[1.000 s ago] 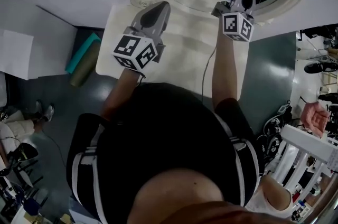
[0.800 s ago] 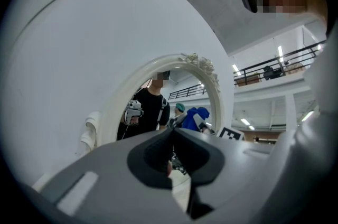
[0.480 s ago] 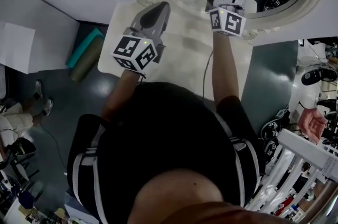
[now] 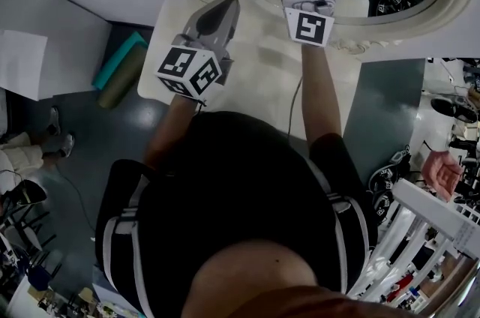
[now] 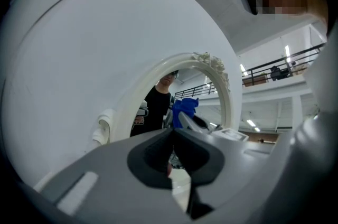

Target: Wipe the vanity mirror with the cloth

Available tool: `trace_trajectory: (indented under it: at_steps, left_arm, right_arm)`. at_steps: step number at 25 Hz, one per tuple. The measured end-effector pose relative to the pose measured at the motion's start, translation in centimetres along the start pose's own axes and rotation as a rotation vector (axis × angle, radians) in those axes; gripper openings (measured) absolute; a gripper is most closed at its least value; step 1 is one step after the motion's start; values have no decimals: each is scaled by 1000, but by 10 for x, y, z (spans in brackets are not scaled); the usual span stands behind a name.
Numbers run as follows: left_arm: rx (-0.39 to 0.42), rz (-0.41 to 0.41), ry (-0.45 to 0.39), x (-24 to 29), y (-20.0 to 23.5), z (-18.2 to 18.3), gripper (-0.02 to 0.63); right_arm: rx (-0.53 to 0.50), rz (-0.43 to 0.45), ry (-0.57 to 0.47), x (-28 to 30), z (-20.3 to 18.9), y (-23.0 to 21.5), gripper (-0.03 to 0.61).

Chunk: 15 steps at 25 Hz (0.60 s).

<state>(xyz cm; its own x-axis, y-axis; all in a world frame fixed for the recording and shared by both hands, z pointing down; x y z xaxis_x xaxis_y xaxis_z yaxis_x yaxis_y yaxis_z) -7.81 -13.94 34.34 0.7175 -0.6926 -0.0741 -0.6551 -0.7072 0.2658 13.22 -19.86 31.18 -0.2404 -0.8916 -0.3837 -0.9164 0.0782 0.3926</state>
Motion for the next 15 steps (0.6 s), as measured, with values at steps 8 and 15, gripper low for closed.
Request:
trace_trajectory:
  at_steps: [8,15]
  left_arm:
    - [-7,8,16,-1,3,-5,11]
    - [-12,21,26,-6,7,-7,11]
  right_arm:
    - [-135,127,134,3,-31,47,77]
    - [-160,242,169,-4,-71,79,77]
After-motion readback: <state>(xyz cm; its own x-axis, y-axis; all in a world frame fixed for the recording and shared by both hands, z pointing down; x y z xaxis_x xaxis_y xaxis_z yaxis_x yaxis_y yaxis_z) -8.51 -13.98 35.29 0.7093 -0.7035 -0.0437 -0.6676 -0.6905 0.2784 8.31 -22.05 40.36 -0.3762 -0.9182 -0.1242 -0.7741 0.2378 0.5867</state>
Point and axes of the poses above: the fingertips, and each gripper's own axes: x forward along the fingers, y to its left, z out of its top, the point moved 8 cm from there along -x, backward along the fingers, and after that the axes turned 6 degrees about x, right-handed, at the moved point
